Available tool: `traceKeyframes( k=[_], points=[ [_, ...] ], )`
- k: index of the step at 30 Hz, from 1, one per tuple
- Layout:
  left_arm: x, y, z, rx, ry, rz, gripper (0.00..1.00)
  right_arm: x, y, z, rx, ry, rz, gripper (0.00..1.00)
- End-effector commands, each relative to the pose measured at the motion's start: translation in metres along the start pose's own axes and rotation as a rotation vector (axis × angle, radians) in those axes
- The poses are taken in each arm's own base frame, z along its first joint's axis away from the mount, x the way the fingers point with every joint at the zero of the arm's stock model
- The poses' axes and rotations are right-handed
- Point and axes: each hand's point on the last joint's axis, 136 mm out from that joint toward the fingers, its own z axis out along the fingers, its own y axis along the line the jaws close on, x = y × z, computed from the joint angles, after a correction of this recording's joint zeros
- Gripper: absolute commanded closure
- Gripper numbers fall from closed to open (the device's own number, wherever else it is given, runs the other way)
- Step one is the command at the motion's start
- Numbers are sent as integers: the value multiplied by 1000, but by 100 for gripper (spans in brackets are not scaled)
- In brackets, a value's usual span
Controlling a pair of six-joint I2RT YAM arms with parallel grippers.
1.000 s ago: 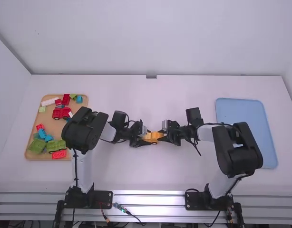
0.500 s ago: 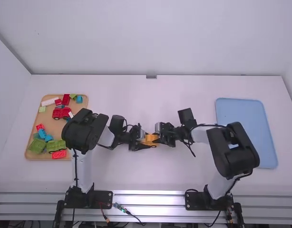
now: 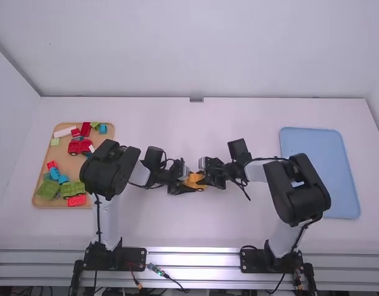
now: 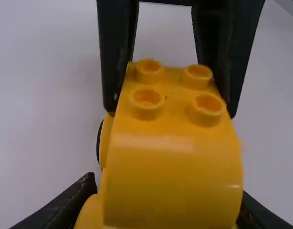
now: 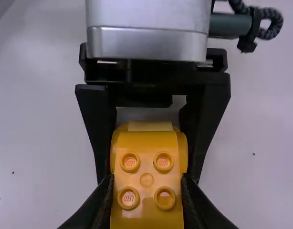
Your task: Assemble lego blocks to make yellow taxi
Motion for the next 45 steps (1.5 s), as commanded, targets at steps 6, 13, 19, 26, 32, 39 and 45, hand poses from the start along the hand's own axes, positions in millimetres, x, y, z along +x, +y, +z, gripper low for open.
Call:
traceKeyframes(
  k=[6,13,19,26,32,39,45],
  points=[
    [31,5,2,-73,139,-95,81,-2,-4,3,-20,3,-16,100],
    [30,5,2,-75,134,-87,80,-6,3,6,-44,-19,-24,100],
    [34,8,1,-94,156,-86,82,-2,7,15,-49,31,-35,100],
    [41,7,-4,-149,222,-73,86,-4,-2,9,-20,11,-29,100],
    [50,4,-6,-159,262,-96,87,-13,-6,-1,-17,-63,-30,100],
    [53,4,-7,-172,276,-91,88,-8,-8,-4,-8,-51,-20,100],
    [50,7,-5,-171,272,-84,88,-4,-2,5,-30,-26,-17,100]
  ],
)
